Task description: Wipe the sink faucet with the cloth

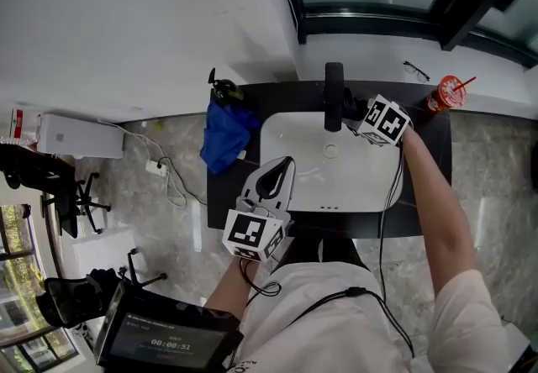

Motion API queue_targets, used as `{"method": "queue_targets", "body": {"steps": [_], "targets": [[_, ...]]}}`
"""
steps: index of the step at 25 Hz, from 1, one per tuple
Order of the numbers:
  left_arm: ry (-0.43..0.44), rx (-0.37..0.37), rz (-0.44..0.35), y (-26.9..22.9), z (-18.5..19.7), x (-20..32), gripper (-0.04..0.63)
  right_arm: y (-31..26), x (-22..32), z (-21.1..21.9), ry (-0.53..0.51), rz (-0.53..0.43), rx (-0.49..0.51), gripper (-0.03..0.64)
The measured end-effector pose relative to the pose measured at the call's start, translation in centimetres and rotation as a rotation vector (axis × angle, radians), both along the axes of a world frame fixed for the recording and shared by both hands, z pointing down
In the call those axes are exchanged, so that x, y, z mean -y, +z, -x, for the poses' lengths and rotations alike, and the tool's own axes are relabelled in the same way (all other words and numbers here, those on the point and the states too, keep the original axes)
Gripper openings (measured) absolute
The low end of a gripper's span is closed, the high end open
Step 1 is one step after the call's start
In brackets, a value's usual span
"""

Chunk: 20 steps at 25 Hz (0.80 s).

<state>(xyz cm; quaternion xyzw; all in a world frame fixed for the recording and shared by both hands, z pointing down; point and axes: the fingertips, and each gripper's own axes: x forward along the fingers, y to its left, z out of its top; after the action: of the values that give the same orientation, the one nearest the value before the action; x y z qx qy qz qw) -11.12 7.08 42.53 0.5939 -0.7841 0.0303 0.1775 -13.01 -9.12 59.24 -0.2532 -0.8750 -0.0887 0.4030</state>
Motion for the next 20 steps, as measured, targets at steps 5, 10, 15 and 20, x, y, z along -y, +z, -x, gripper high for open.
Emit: {"method": "queue_targets", "body": {"steps": [5, 10, 15, 20], "targets": [[-0.001, 0.0, 0.0, 0.1, 0.0, -0.1, -0.008, -1.2, -2.0, -0.4, -0.088, 0.018, 0.046, 0.097], [0.012, 0.003, -0.009, -0.2, -0.2, 0.4, -0.008, -1.5, -2.9, -2.0, -0.133, 0.003, 0.049, 0.098], [0.03, 0.006, -0.017, -0.4, -0.5, 0.6, -0.008, -1.7, -5.0, -4.4, -0.146, 0.031, 0.037, 0.097], [0.069, 0.022, -0.039, -1.6, -1.4, 1.1, -0.008, -3.2, -7.2, -8.2, -0.088, 0.077, 0.057, 0.098]]}}
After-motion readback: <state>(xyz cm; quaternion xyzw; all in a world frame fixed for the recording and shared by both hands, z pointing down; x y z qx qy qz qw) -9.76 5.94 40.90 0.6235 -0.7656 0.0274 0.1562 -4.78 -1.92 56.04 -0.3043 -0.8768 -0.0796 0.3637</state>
